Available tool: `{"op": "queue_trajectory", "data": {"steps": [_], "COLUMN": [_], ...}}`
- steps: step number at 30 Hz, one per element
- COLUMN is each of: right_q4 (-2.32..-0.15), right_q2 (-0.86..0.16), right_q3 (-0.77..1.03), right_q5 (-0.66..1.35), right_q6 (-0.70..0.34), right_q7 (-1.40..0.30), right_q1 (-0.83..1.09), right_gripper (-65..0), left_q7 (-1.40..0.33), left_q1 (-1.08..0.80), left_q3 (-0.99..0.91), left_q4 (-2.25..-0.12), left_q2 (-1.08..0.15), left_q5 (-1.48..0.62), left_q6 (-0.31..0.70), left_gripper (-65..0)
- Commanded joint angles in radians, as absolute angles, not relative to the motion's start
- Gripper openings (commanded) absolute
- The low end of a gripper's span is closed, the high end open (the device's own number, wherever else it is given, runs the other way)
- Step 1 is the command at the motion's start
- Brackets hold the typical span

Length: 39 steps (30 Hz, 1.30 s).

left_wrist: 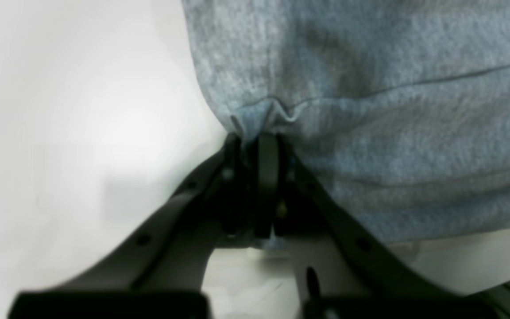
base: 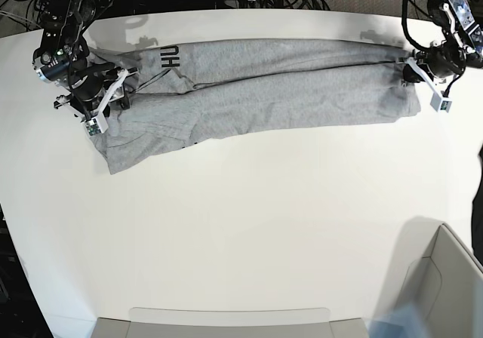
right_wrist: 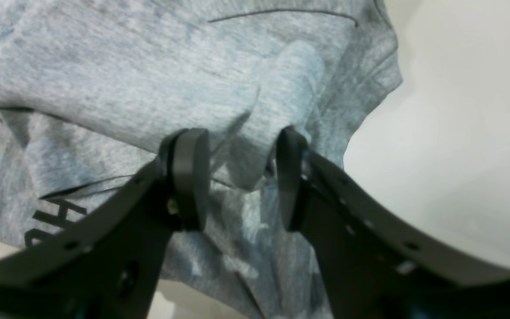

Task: Fold the T-shirt properly
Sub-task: 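Lower the hem and open both grippers, then grasp the strip end with the left gripper and fold it toward the right gripper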

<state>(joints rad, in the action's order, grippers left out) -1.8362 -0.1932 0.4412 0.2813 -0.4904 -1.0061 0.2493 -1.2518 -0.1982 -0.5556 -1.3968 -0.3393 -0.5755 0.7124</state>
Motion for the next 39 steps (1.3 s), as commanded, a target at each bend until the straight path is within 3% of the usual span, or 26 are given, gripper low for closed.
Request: {"op": "queue_trajectory", "data": {"steps": [1, 12, 22, 34, 39], "right_q4": [-1.850, -1.850, -1.850, -1.850, -1.850], "right_q2": [-0.203, -0.199, -0.196, -0.196, -0.196], "right_q3": [0.444, 0.444, 0.444, 0.444, 0.410], "right_q5": [0.288, 0.288, 0.288, 0.288, 0.288], "right_q6": [-0.506, -0.506, -0.506, -0.506, -0.506], "right_q7": [-0.990, -0.987, -0.987, -0.986, -0.986], "right_q1": [0.239, 0.239, 0.240, 0.239, 0.236], "right_gripper": [-39.6, -39.6, -39.6, -39.6, -39.6], "left_q7": [-1.305, -1.290, -1.385, -1.396, -1.396], "left_q1": [-0.208, -0.119, 0.001, -0.091, -0.150], "left_q3": [-0.544, -0.785, -0.797, -0.786, -0.674], "left_q4": [-1.354, -1.325, -1.385, -1.834, -1.977], "left_q2": [-0.329, -0.458, -0.489, -0.323, -0.240], "left_q5": [-0.489, -0.487, -0.489, -0.493, -0.490], "left_q6": [0.698, 0.698, 0.698, 0.698, 0.698], "left_gripper": [-65.0, -65.0, -65.0, -65.0, -65.0]}}
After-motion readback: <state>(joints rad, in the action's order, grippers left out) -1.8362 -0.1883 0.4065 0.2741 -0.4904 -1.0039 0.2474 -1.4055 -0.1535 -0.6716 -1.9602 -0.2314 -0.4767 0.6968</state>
